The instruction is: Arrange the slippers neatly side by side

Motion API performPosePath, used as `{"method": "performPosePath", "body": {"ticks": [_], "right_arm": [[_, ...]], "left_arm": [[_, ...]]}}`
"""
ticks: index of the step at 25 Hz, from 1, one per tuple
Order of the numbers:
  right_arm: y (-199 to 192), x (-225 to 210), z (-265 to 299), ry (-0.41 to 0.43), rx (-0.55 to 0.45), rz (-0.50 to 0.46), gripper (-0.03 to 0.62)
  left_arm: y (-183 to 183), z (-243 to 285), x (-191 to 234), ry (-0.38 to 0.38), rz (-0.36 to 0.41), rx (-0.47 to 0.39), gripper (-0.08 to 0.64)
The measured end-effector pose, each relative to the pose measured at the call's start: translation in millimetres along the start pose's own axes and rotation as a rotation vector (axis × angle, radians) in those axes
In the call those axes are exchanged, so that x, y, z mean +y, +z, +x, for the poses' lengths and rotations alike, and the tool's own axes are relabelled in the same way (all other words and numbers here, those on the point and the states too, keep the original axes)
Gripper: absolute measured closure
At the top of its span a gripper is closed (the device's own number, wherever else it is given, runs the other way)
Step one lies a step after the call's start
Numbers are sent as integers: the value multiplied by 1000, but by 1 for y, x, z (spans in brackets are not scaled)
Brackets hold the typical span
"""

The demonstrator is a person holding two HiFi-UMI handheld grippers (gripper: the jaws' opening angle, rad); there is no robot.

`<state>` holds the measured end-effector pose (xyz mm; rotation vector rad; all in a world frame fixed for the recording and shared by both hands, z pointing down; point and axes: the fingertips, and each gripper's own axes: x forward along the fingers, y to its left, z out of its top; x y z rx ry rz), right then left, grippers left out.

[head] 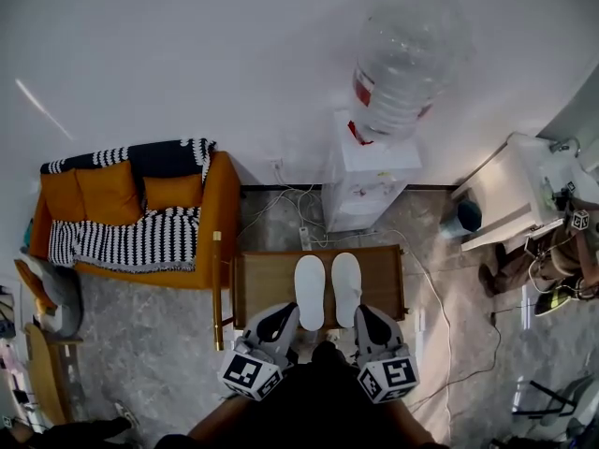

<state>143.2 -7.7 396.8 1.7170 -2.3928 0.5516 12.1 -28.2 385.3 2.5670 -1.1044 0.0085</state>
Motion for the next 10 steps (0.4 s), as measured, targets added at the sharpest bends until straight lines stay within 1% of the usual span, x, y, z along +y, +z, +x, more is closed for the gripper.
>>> {"method": "performPosePath", "body": {"ticks": [10], "right_arm": [[-9,0,8,7,19,10,581]], "left_arm": [[-3,5,2,-6,4,5,543]]}}
